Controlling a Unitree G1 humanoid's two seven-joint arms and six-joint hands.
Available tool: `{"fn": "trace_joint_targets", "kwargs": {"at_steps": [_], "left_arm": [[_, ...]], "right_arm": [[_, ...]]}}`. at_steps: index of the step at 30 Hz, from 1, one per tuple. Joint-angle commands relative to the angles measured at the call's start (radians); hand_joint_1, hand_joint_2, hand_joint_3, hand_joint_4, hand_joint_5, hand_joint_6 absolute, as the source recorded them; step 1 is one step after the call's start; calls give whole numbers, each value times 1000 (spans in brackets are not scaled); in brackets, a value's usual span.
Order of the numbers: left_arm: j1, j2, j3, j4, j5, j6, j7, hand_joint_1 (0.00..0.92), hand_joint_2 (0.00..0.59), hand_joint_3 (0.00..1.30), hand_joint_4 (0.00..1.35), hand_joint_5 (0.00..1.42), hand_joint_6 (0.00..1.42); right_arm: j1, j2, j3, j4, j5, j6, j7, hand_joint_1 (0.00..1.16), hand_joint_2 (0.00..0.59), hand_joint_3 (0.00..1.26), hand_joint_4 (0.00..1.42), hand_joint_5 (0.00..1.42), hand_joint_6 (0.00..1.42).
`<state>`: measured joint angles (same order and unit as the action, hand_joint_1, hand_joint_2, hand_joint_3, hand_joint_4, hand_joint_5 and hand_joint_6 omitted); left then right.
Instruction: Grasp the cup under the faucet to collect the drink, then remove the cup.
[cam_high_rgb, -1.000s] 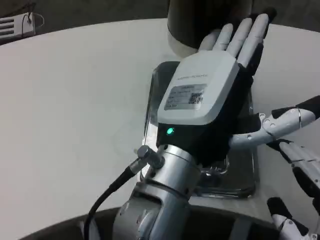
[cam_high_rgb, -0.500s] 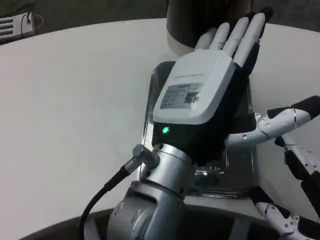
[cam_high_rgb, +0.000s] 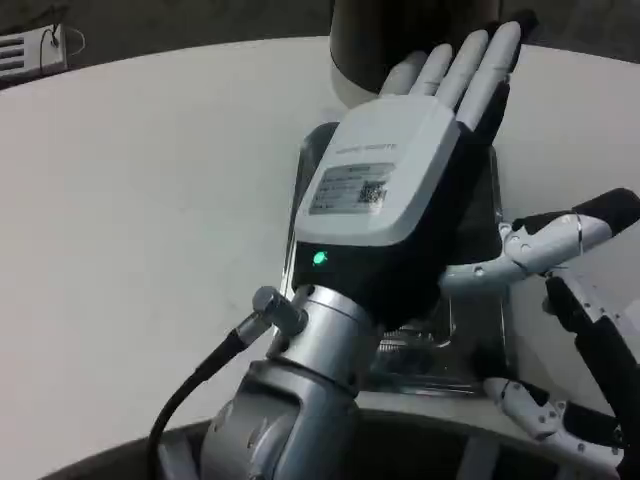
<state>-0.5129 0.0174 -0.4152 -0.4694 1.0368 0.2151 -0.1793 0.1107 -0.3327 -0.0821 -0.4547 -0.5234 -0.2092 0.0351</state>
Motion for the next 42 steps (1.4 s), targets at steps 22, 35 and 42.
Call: {"fn": "trace_joint_targets", "kwargs": {"at_steps": [22, 35, 42], "left_arm": [[25, 5, 1, -22, 25, -2, -18, 0, 156, 0, 0, 25, 0], [157, -7, 73, -108, -3, -85, 237, 0, 157, 0, 0, 79, 0], [268, 21, 158, -204, -5, -91, 249, 0, 159, 0, 0, 89, 0]], "right_arm": [[-123, 51, 99, 71, -58, 104, -20, 470, 282, 0, 23, 87, 231], [-135, 52, 98, 86, -42, 104, -22, 475, 286, 0, 12, 86, 231], [-142, 49, 99, 105, -26, 96, -23, 483, 281, 0, 11, 86, 231]]}}
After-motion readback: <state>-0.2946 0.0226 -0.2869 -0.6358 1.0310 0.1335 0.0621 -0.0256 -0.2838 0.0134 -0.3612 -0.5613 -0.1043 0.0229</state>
